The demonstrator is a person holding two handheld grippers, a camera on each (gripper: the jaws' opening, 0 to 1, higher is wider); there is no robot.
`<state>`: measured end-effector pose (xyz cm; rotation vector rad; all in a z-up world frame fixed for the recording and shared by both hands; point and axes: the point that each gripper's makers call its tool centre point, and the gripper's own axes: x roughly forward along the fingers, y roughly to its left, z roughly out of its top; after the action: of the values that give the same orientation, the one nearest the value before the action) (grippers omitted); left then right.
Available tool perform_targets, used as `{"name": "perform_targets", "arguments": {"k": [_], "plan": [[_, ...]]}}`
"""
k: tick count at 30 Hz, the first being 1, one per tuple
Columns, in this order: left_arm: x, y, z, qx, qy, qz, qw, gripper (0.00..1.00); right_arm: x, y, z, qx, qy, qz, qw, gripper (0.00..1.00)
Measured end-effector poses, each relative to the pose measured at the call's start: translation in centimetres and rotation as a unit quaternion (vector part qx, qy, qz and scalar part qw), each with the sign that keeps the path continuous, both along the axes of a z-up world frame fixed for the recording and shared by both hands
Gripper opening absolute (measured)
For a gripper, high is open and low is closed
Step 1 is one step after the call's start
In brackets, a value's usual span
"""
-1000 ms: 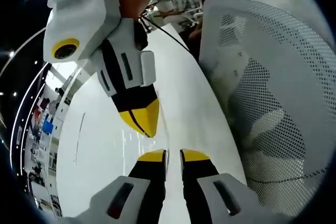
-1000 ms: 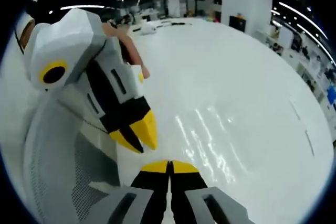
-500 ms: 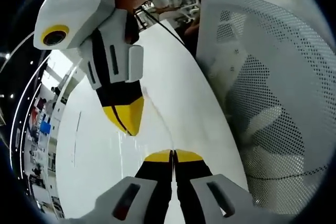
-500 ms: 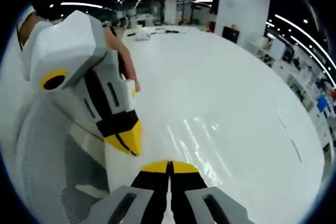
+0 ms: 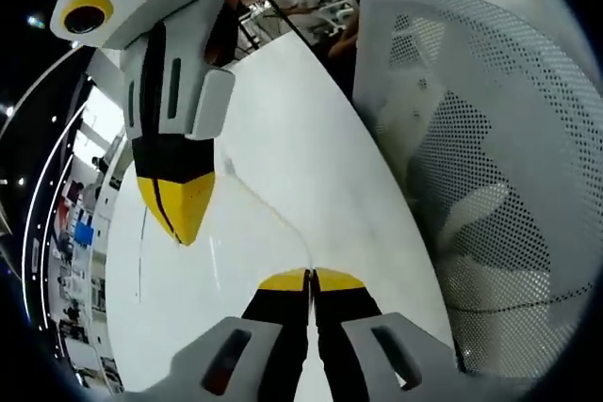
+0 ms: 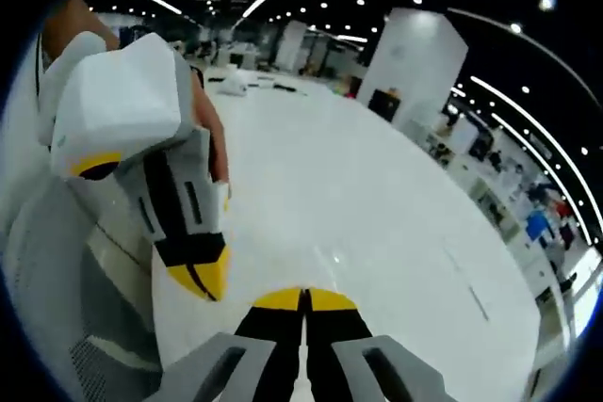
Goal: Open the resealable bag by pulling the two sides of the seal apart until the entire bag opening is separated and visibly accessible.
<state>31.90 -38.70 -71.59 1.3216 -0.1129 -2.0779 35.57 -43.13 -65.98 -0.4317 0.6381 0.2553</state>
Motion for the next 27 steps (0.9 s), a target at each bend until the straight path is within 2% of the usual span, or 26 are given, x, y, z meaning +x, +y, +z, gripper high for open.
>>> {"name": "perform_targets", "arguments": {"k": [6, 12, 20, 23, 27], "plan": [[-0.2, -0.3, 0.2, 0.000, -0.008, -0.004, 1.0000, 0.00, 0.4, -0.6, 1.6, -0.023, -0.037, -0.013, 0.9989, 0.00], [-0.3, -0.2, 0.3, 0.004, -0.009, -0.006, 0.9999, 0.00, 0.6, -0.8, 2.4, -0.032, -0.053, -0.026, 0.9978, 0.00], [0.5, -0.2, 0.1, 0.003, -0.016, 0.009, 0.9998, 0.00, 0.6, -1.0, 2.3, -0.027, -0.052, -0.041, 0.9975, 0.00], [1.2, -0.4, 0.1, 0.000, -0.020, 0.025, 0.9995, 0.00, 0.7, -0.8, 2.0, -0.028, -0.050, -0.041, 0.9975, 0.00], [1.8, -0.6, 0.4, -0.006, -0.001, 0.058, 0.9983, 0.00, 0.8, -0.7, 1.7, -0.022, -0.045, -0.048, 0.9976, 0.00]]}}
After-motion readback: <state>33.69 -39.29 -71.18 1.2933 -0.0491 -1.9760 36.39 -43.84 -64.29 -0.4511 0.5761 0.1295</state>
